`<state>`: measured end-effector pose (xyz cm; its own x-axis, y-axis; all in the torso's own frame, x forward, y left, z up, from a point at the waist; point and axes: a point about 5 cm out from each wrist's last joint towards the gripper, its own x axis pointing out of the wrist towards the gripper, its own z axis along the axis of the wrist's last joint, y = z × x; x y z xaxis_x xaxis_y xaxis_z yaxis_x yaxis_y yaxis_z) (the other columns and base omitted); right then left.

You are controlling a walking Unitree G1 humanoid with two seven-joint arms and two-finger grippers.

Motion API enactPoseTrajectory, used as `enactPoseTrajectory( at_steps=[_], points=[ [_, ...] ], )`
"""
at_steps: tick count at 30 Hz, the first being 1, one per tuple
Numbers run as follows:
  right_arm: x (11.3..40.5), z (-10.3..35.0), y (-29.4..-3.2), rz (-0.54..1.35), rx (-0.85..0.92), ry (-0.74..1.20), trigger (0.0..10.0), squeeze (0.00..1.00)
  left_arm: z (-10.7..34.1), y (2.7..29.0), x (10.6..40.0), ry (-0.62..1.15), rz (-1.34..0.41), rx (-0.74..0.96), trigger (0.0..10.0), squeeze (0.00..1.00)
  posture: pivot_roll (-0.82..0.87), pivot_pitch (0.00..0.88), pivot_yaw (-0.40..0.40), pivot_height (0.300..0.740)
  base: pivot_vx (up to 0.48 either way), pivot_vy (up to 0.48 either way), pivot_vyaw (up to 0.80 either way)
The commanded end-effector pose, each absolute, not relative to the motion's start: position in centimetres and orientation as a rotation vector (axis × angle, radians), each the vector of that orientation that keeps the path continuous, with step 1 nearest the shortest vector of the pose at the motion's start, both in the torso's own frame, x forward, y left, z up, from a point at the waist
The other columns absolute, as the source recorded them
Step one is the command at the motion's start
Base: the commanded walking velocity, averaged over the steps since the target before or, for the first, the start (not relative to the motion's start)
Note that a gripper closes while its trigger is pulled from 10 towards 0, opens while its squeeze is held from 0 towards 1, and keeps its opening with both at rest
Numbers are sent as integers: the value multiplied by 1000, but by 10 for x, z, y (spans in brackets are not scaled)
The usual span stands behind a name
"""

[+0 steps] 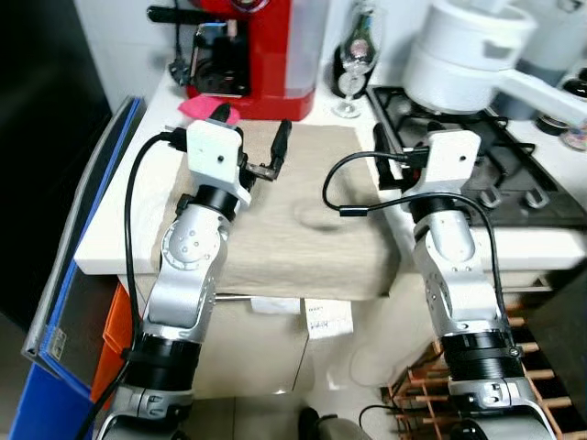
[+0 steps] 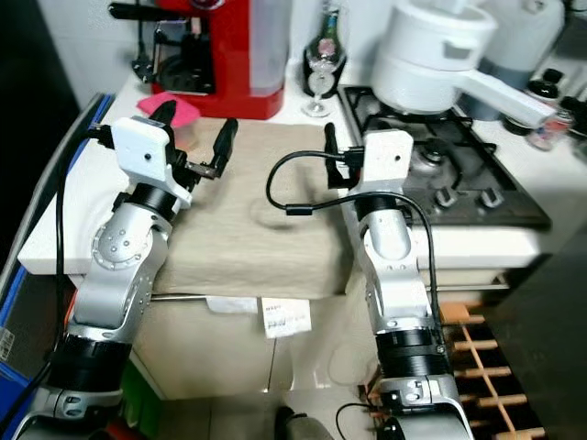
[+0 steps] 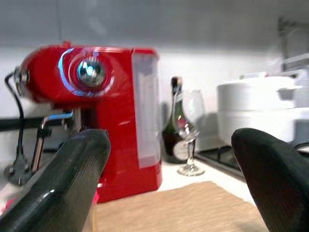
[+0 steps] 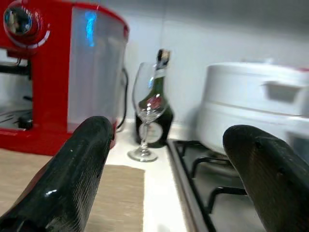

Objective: Restocking fridge

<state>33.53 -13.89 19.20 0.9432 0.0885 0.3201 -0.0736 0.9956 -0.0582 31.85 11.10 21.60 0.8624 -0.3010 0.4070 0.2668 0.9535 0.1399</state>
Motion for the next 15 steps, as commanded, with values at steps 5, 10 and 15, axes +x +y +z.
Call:
enactPoseTrajectory(
  at_steps=[5, 10, 15],
  points=[
    [336, 190, -136, 74, -44, -324, 10000, 0, 221, 116, 323, -444, -276, 94, 10000, 0, -5, 0, -46, 740, 0, 0, -470],
    [335, 189, -134, 82, -46, -316, 10000, 0, 222, 120, 328, -430, -266, 106, 10000, 0, -2, 0, -41, 740, 0, 0, 0],
    [334, 187, -134, 83, -49, -310, 10000, 0, 226, 120, 331, -436, -267, 112, 10000, 0, -4, 0, -38, 740, 0, 0, 0]
  ],
)
